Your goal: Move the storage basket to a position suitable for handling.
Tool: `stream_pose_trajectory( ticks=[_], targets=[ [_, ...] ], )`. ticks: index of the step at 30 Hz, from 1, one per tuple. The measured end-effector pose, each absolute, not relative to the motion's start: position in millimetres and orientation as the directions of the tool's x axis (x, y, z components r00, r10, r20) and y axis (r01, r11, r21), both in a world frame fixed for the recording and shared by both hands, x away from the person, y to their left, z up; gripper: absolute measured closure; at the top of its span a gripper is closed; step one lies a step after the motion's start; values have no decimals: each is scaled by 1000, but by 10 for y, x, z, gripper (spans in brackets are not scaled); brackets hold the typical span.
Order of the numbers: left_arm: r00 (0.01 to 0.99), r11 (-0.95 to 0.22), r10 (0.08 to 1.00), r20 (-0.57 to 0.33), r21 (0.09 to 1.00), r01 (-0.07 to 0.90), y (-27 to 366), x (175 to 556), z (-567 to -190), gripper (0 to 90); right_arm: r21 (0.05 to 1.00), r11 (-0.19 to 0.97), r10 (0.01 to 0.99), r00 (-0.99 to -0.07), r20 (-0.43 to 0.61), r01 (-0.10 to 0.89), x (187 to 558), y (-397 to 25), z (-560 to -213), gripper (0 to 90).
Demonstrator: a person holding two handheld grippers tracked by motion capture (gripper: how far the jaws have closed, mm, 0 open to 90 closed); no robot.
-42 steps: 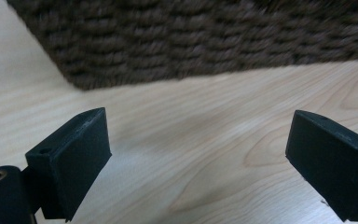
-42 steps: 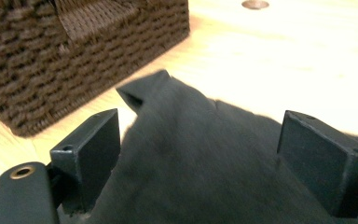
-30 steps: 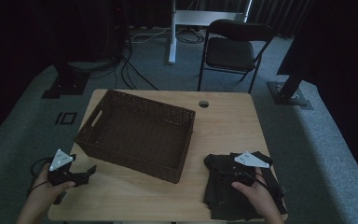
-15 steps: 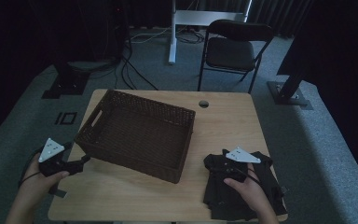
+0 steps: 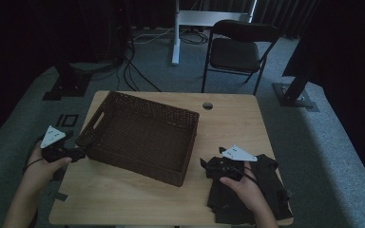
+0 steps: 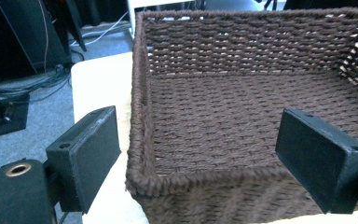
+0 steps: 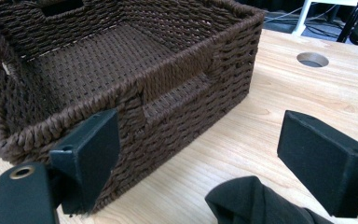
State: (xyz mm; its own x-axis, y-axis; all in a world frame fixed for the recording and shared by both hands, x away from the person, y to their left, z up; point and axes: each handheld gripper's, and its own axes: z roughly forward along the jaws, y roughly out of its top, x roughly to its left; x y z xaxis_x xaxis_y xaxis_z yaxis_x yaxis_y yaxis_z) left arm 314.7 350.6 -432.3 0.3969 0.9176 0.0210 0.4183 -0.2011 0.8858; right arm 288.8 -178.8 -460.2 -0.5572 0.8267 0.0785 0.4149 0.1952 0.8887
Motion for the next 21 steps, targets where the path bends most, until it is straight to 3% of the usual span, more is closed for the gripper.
stream_pose_trajectory(
  ticks=[15, 21],
  targets=[
    [345, -175, 938, 9, 873, 455, 3644, 3515, -4466, 144, 897, 170, 810, -576, 108, 408, 2950, -1432, -4577, 127],
    [331, -202, 943, 41, 861, 467, 3650, 3596, -4561, 149, 908, 192, 824, -564, 56, 371, 2993, -1198, -4593, 128]
  ],
)
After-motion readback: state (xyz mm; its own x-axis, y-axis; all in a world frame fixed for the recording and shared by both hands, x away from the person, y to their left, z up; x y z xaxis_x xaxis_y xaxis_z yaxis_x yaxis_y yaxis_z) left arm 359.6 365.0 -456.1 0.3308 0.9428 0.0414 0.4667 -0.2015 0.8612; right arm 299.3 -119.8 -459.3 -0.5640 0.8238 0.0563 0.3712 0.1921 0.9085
